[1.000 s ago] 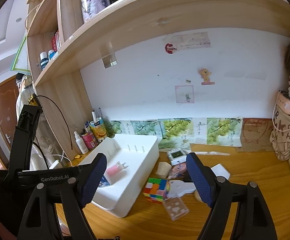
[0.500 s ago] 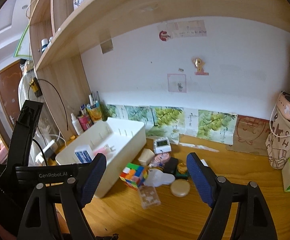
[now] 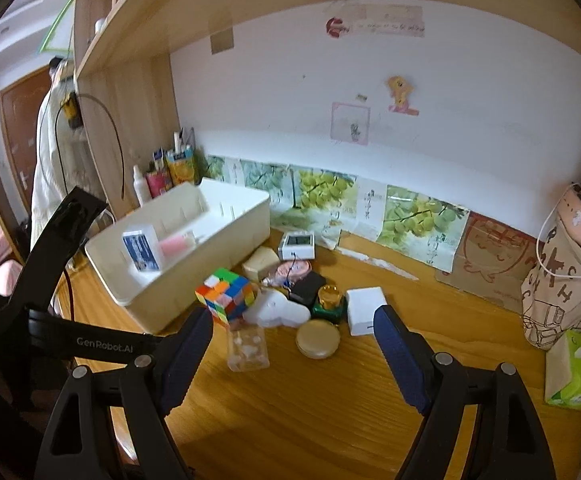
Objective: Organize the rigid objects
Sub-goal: 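Move both open tools back toward the objects on the desk, then grasp the clear plastic container with left tool while right tool grasps the gold compact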
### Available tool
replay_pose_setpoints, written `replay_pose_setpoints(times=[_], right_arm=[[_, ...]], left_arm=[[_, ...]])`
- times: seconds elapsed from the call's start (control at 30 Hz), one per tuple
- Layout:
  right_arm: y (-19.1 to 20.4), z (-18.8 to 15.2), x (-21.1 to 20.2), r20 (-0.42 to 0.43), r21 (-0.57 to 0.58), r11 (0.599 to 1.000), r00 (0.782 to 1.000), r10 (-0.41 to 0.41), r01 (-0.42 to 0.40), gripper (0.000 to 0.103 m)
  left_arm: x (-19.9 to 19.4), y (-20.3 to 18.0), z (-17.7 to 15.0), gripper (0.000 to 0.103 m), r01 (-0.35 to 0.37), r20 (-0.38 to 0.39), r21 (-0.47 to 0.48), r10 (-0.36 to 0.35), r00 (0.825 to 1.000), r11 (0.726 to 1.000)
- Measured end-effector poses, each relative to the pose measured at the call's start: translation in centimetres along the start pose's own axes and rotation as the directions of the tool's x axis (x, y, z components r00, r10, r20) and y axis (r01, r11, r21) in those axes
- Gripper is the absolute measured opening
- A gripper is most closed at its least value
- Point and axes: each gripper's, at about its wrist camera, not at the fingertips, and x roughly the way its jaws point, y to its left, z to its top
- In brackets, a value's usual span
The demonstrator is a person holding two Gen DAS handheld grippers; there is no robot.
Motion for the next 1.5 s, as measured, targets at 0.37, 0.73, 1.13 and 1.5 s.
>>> replay_pose_setpoints(times=[0.37, 0.73, 1.13, 1.5], right_arm=[[-1.0, -1.5, 5.3, -0.086, -0.146, 0.989, 0.996, -0.013, 0.000, 0.083], [-1.9, -3.9, 11.4, -0.200, -0.281, 0.959, 0.980, -0.017, -0.041, 0.083], [-3.3, -5.5, 16.0, -0.270, -0.207, 0.971, 0.961, 0.060, -0.119, 0.083], [-3.2, -6.0, 17.6, -0.280, -0.173, 0.973, 0.955, 0.100, -0.153, 0.083]], left_arm=[[3.4, -0.5, 1.9, 0.078, -0.025, -0.121, -0.062, 0.017, 0.992, 0.998], [5.8, 0.0, 5.2, 0.078, -0.017, -0.165, -0.176, -0.013, 0.986, 0.984], [8.1, -0.1, 7.1, 0.076, -0.039, -0.197, -0.250, -0.012, 0.980, 0.967], [9.7, -0.2, 8.0, 0.063, -0.057, -0.230, -0.275, -0.008, 0.973, 0.960]])
